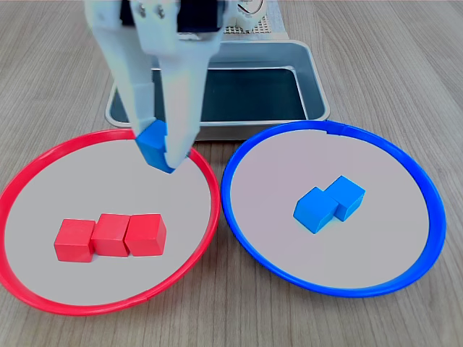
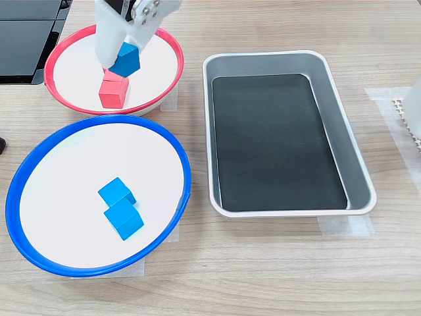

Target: Relocate any misplaced blocks to their matching dishes.

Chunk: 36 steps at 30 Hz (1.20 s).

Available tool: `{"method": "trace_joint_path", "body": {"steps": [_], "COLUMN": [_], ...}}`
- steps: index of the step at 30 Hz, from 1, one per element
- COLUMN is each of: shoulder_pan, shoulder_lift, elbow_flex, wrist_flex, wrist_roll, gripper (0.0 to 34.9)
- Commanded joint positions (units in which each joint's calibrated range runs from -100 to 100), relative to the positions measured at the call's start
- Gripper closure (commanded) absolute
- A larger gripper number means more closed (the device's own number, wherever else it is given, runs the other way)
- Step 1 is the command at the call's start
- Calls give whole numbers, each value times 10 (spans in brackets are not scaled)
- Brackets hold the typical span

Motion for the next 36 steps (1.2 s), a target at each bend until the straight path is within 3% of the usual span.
{"method": "trace_joint_path", "body": {"steps": [1,7,15,36], "shoulder_pan": [-42,-92,-119,-141], "shoulder_lift": [-11,28,98,202], "elbow_flex": [-48,-91,-140,-185], "wrist_flex": [2,0,-21,-19], "wrist_roll": [-61,-117,-157,-170], "gripper": [346,346,346,335]}}
